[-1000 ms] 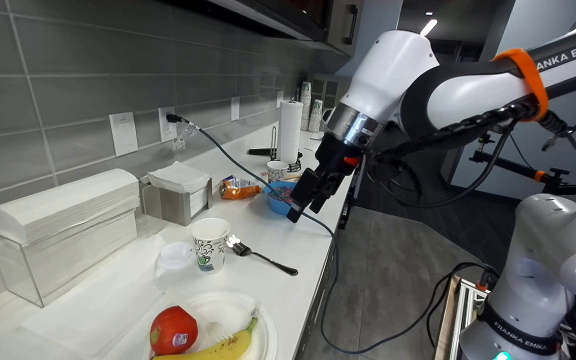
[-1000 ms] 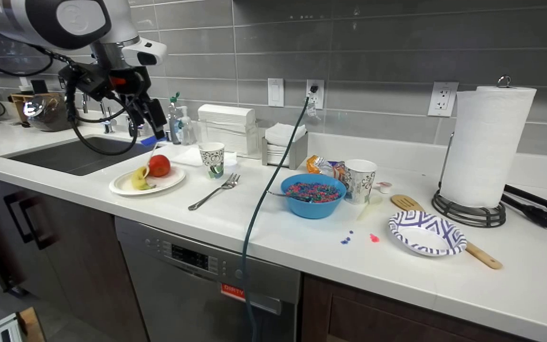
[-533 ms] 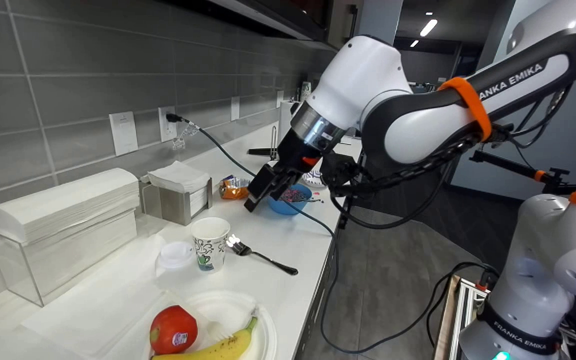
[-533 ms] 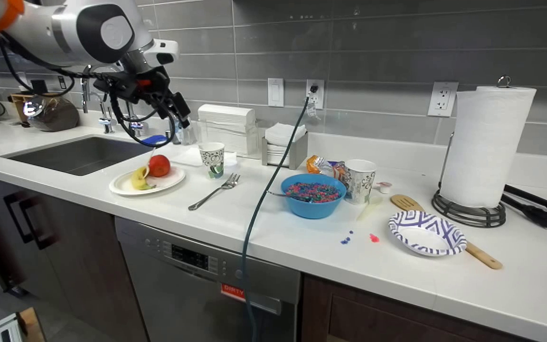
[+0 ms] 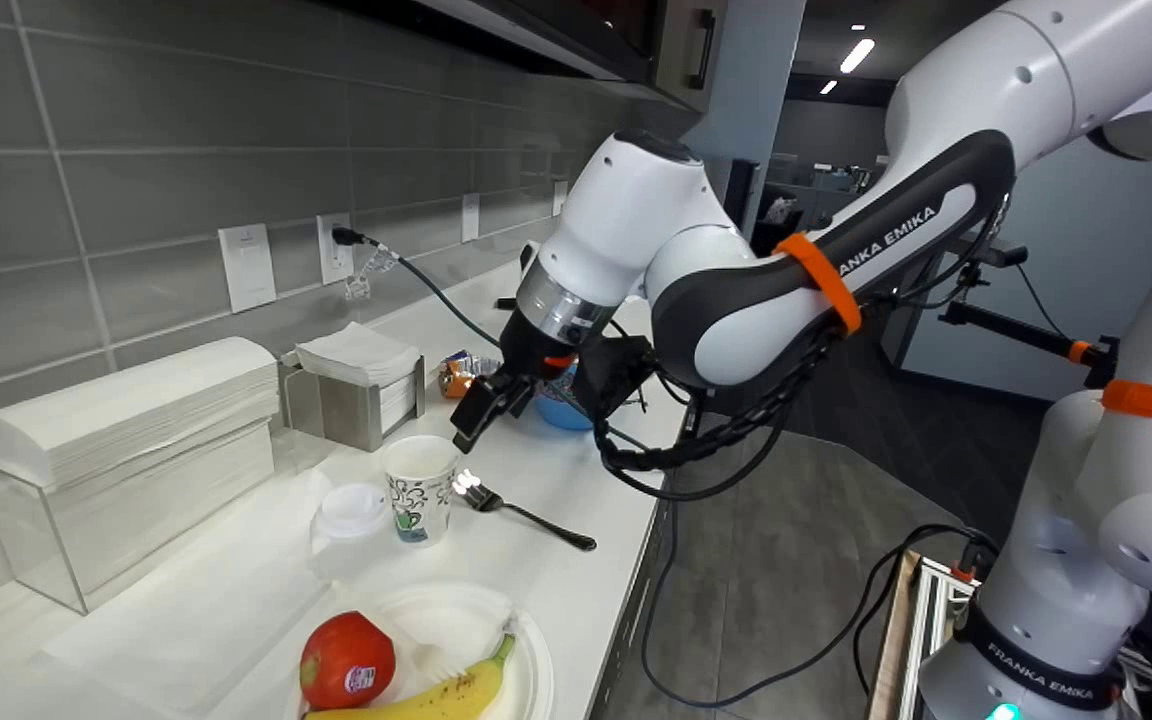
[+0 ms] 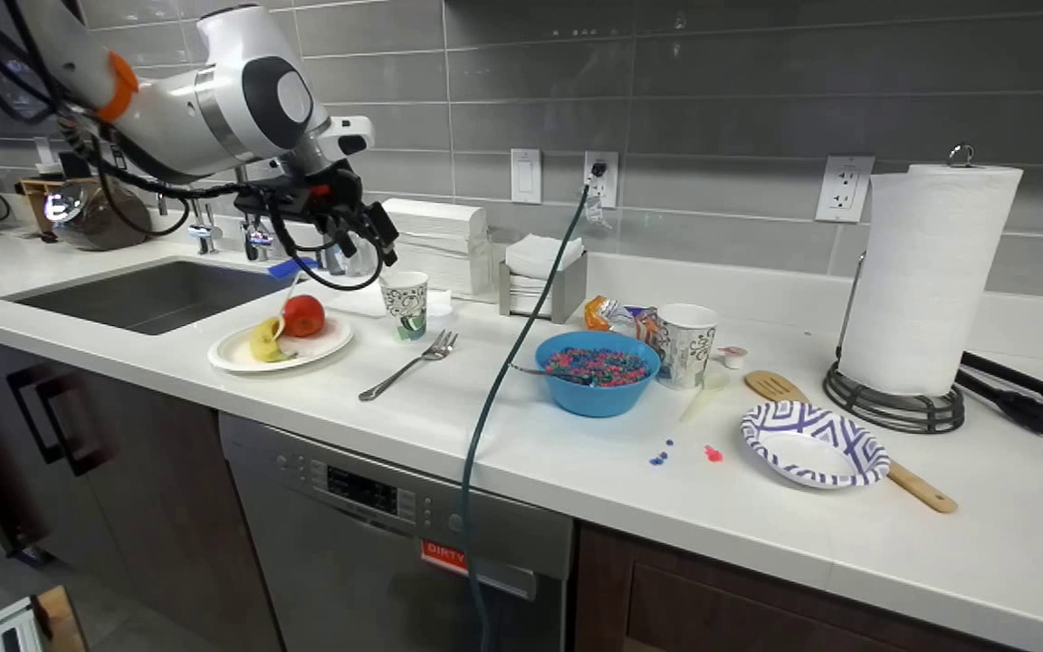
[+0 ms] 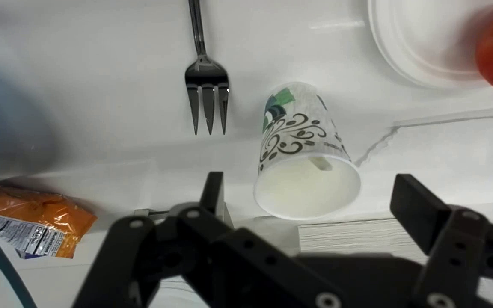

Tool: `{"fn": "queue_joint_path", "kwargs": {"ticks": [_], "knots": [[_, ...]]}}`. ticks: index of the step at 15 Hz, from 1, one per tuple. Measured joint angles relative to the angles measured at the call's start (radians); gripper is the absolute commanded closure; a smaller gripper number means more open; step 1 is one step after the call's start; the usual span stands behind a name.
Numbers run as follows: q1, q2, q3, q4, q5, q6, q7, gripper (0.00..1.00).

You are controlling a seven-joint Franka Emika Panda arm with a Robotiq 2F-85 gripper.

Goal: Remove the plastic knife from the paper cup and put it on the white plate on the left

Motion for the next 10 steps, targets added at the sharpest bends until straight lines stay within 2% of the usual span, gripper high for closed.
{"fn": "queue_joint_path", "kwargs": {"ticks": [5, 10], "knots": [[0.010, 0.105, 0.002, 0.060, -0.070, 0.000, 0.046, 0.00], [0.009, 0.101, 0.001, 0.061, -0.070, 0.000, 0.046, 0.00]]}}
